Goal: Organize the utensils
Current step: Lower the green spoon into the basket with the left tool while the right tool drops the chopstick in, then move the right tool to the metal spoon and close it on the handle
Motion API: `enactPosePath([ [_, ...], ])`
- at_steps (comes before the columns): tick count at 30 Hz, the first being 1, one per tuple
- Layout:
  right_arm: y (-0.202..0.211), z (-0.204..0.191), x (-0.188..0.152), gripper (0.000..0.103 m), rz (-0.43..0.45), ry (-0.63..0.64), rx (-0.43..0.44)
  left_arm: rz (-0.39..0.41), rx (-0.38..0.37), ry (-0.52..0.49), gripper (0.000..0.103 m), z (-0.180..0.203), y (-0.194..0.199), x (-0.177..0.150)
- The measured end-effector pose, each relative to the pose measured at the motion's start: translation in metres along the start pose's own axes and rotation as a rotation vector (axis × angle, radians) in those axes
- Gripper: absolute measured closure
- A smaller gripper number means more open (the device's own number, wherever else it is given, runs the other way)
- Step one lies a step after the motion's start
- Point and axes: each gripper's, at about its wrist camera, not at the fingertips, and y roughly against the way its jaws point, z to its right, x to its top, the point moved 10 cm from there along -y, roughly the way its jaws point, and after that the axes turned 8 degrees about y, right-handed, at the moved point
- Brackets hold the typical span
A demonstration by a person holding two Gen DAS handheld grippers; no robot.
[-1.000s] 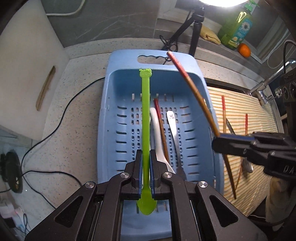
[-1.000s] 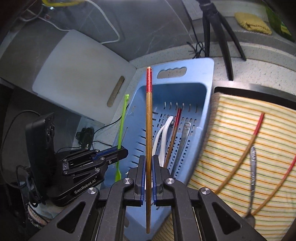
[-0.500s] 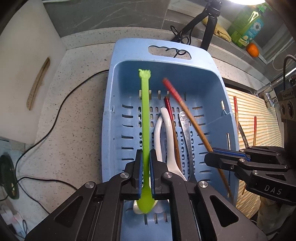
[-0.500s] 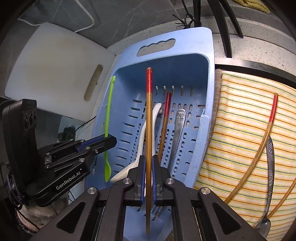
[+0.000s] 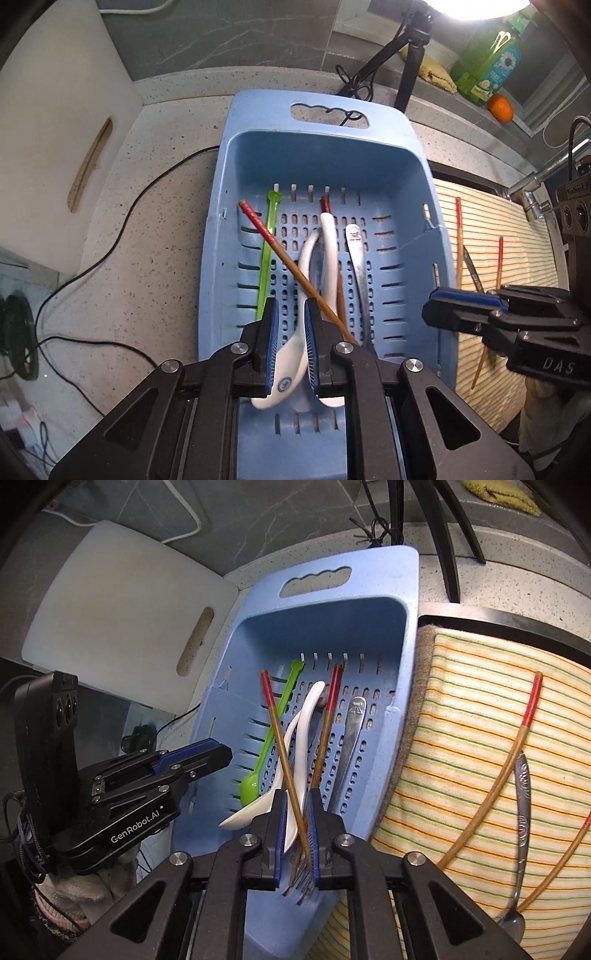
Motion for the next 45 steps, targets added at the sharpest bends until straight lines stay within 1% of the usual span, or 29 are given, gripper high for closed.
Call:
enactPosePath([
  [1,0.003,0.0,0.001,0.089,0.005,0.003,0.006,0.005,-0.002,0.003,0.09,0.001,0.003,-0.002],
  [3,0.016,0.001,-0.001,0.086,0.02,0.01,0.034,0.022,-0.01,0.009,0.087,0.006,0.012,-0.006],
  [5,0.029,0.002,-0.003,0.08,0.035,0.021,0.06,0.043,-0.024,0.011,0.081,0.014,0.022,-0.012],
  [6,0.036,0.005,-0.004,0.079,0.043,0.026,0.07,0.056,-0.029,0.012,0.08,0.018,0.027,-0.015],
  [9,0.061,0.014,-0.008,0.074,0.078,0.051,0.081,0.093,-0.05,0.02,0.074,0.034,0.043,-0.023],
  [11,0.08,0.023,-0.011,0.07,0.103,0.071,0.076,0.116,-0.068,0.027,0.07,0.047,0.052,-0.03],
  [14,0.107,0.042,-0.015,0.066,0.138,0.104,0.055,0.137,-0.095,0.034,0.068,0.066,0.059,-0.04],
  [16,0.123,0.056,-0.019,0.065,0.155,0.114,0.041,0.14,-0.115,0.042,0.068,0.081,0.061,-0.049],
  [20,0.149,0.083,-0.026,0.062,0.182,0.114,0.028,0.143,-0.14,0.054,0.068,0.109,0.058,-0.069],
  [22,0.16,0.094,-0.029,0.06,0.201,0.12,0.015,0.144,-0.14,0.059,0.068,0.121,0.054,-0.078],
  [23,0.166,0.099,-0.029,0.06,0.214,0.126,0.009,0.143,-0.14,0.061,0.066,0.127,0.053,-0.084],
  [25,0.173,0.107,-0.033,0.06,0.227,0.135,0.002,0.141,-0.159,0.076,0.063,0.142,0.05,-0.094],
  [26,0.175,0.112,-0.034,0.06,0.227,0.139,-0.002,0.136,-0.174,0.08,0.062,0.151,0.047,-0.099],
  [27,0.175,0.115,-0.035,0.06,0.224,0.139,-0.001,0.133,-0.178,0.079,0.062,0.158,0.044,-0.103],
  [29,0.174,0.12,-0.039,0.06,0.205,0.134,0.014,0.137,-0.161,0.064,0.062,0.17,0.04,-0.109],
  [34,0.161,0.129,-0.046,0.06,0.116,0.135,0.067,0.13,-0.161,0.065,0.059,0.195,0.028,-0.12],
  [35,0.157,0.13,-0.048,0.06,0.095,0.142,0.08,0.132,-0.148,0.054,0.056,0.2,0.026,-0.121],
  [36,0.151,0.131,-0.048,0.06,0.07,0.148,0.091,0.138,-0.126,0.038,0.055,0.206,0.024,-0.122],
  [38,0.14,0.133,-0.05,0.06,0.02,0.155,0.107,0.145,-0.108,0.021,0.054,0.216,0.021,-0.124],
  [41,0.123,0.133,-0.051,0.06,-0.04,0.162,0.136,0.131,-0.134,0.025,0.05,0.232,0.011,-0.128],
  [45,0.1,0.129,-0.054,0.06,-0.114,0.174,0.171,0.134,-0.103,0.021,0.05,0.241,-0.006,-0.126],
])
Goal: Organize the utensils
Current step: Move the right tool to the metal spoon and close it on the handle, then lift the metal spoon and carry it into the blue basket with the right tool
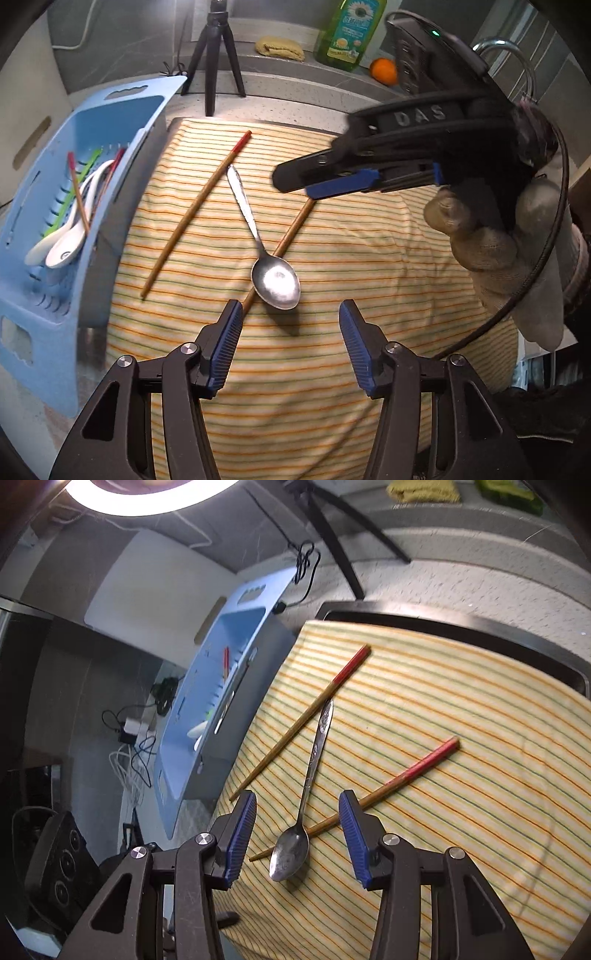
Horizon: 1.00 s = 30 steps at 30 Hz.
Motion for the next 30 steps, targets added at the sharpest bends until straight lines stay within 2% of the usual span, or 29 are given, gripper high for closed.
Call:
enactPosePath([
  [6,-0.031,-0.001,-0.001,0.06,-0.082,0.006,0.024,0.004,0.014,0.046,0.05,-0.008,-0.017,0.0],
  [13,-0.05,0.005,-0.005,0.067,-0.126,-0.048,0.065,0.015,0.027,0.047,0.052,-0.012,-0.03,0.004],
  [20,-0.06,0.003,-0.007,0.074,-0.145,-0.064,0.075,-0.004,0.028,0.029,0.068,-0.01,-0.039,0.002],
  [22,-0.061,0.003,-0.007,0.076,-0.146,-0.064,0.075,0.001,0.032,0.018,0.069,-0.009,-0.041,0.004],
  [30,-0.069,0.002,-0.009,0.093,-0.158,-0.07,0.057,0.015,0.003,0.036,0.069,-0.01,-0.044,0.016],
])
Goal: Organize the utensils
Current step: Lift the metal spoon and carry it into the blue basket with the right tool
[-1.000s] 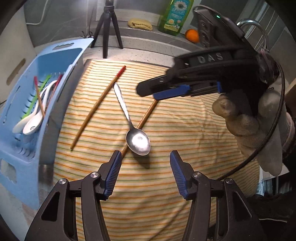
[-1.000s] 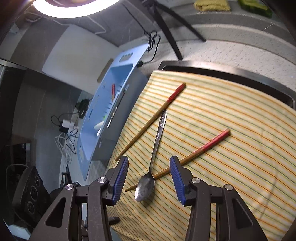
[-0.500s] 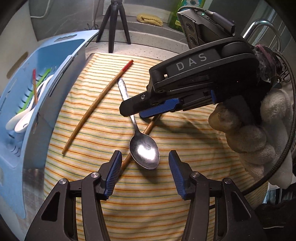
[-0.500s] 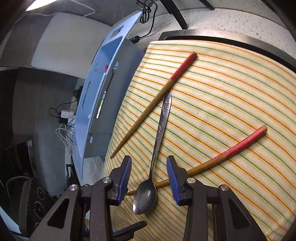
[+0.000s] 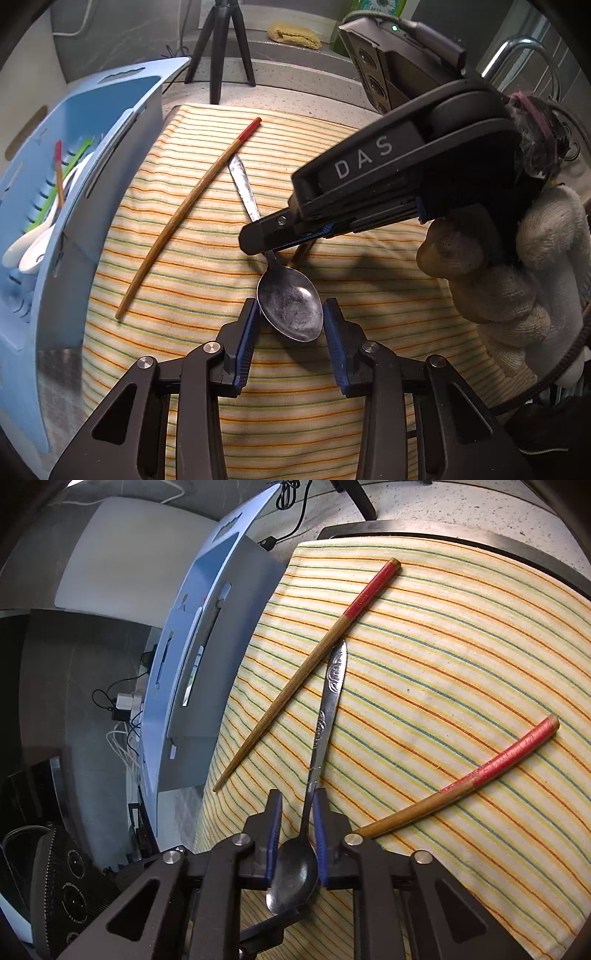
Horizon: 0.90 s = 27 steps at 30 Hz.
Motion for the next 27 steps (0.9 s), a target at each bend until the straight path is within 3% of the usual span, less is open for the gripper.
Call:
enactPosePath([
  [2,0.001,0.002,-0.001,0.097,0.002,-0.012,0.005,0.006,-0.013,0.001,0.069,-0.002,0.004,0.002],
  [15,0.034,-0.016,-0.002,0.098,0.078,-0.052,0.039,0.063,-0.077,-0.035,0.069,0.003,0.042,0.01],
  [27,0.049,-0.071,0.019,0.1,0.151,-0.044,0.073,0.122,-0.117,-0.043,0.069,-0.025,0.089,0.023],
])
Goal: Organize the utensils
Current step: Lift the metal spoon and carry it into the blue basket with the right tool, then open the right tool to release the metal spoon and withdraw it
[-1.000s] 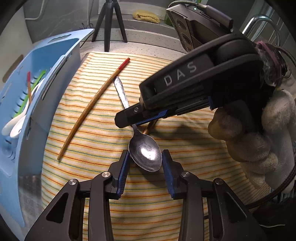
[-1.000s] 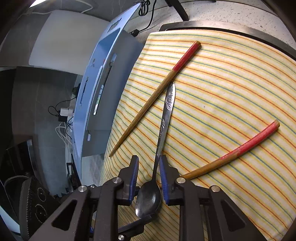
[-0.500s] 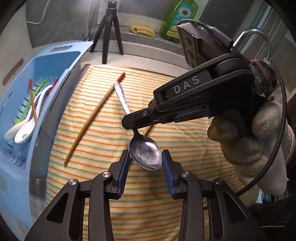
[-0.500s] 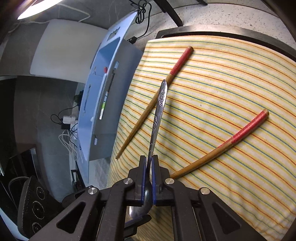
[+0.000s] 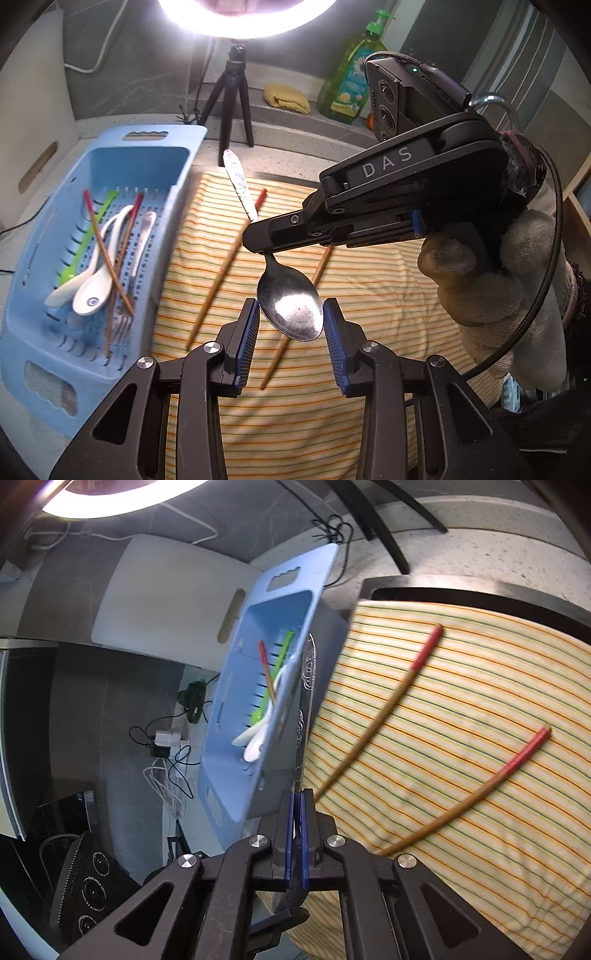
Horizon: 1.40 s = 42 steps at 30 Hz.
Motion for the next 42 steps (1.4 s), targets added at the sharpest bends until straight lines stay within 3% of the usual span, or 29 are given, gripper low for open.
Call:
enactPosePath([
  [7,-0.024,-0.029,0.014,0.1,0.012,0.011,0.013,0.02,0.004,0.01,0.069,-0.036,0.019,0.004],
  [19,-0.086,-0.055,0.045,0.1,0.003,-0.021,0.005,-0.004,-0.017,0.078,0.069,-0.104,0.019,0.025],
  [30,-0.132,-0.051,0.061,0.1,-0.013,-0.063,-0.039,-0.066,-0.026,0.093,0.069,-0.142,0.006,0.032],
  [42,-0.153,-0.043,0.072,0.1,-0.03,-0.067,-0.102,-0.085,0.006,0.103,0.073,-0.165,-0.003,0.04],
])
